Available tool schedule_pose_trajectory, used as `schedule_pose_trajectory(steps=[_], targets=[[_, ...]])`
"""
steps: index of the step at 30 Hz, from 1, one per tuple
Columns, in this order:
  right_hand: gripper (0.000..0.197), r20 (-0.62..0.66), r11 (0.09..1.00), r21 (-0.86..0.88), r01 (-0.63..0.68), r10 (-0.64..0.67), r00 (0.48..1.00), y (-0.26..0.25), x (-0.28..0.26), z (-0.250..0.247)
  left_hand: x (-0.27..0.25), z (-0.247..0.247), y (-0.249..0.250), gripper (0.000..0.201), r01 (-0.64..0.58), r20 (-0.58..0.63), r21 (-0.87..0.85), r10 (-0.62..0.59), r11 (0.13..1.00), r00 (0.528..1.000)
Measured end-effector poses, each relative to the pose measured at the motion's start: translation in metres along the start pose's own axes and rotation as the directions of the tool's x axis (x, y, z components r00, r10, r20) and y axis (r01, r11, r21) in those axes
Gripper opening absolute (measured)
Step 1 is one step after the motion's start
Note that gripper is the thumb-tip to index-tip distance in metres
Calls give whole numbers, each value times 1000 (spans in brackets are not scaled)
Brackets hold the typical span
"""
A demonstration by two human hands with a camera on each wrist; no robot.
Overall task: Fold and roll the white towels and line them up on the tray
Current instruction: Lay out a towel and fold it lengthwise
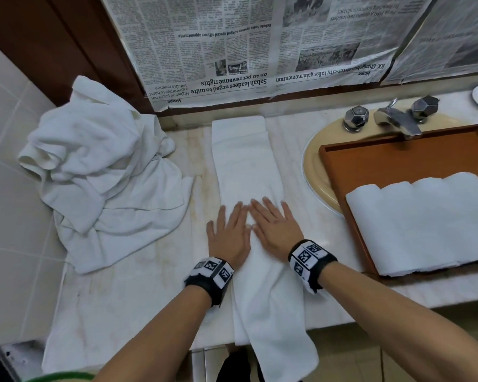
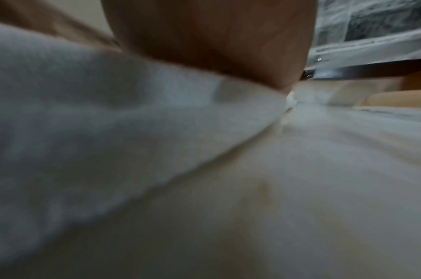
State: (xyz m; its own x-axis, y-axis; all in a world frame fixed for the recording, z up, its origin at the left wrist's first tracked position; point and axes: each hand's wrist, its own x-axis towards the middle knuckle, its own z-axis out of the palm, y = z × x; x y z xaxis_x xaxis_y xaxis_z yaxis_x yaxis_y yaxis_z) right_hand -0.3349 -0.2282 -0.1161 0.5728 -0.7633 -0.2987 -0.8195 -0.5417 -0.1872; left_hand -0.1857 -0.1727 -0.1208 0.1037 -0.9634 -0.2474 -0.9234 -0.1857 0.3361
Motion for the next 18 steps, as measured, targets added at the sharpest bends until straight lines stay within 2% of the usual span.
schedule_pose_trajectory(steps=[3, 6, 8, 9, 11, 14, 16, 18], targets=[[71, 27, 999, 19, -31, 31, 999, 14, 3, 7, 6, 4, -11, 54, 40, 70, 46, -43, 998, 997], [61, 75, 979, 82, -186, 180, 981, 43, 0, 3, 9, -3, -34, 52, 167, 81, 45, -170, 985, 982], [59, 55, 959, 108, -263, 258, 965, 51, -3, -4, 9, -9, -43, 54, 243, 40, 26, -244, 970, 969], [58, 14, 960, 111, -255, 255, 967, 49, -5, -6, 10, -12, -42, 54, 253, 7, -3, -253, 967, 967], [58, -58, 979, 119, -168, 175, 983, 33, -9, -5, 11, -15, -26, 54, 170, -32, -76, -172, 983, 985], [69, 15, 997, 63, -51, 50, 999, 7, -10, 8, 13, -8, -1, 53, -27, 46, -5, 27, 1000, 999], [64, 23, 995, 47, -90, 89, 996, 12, -4, 13, 18, 0, -2, 53, -27, 94, 58, 21, 998, 995], [58, 27, 979, 81, -189, 187, 982, 30, -3, 10, 25, -1, -12, 53, 43, 109, 50, -48, 998, 993]])
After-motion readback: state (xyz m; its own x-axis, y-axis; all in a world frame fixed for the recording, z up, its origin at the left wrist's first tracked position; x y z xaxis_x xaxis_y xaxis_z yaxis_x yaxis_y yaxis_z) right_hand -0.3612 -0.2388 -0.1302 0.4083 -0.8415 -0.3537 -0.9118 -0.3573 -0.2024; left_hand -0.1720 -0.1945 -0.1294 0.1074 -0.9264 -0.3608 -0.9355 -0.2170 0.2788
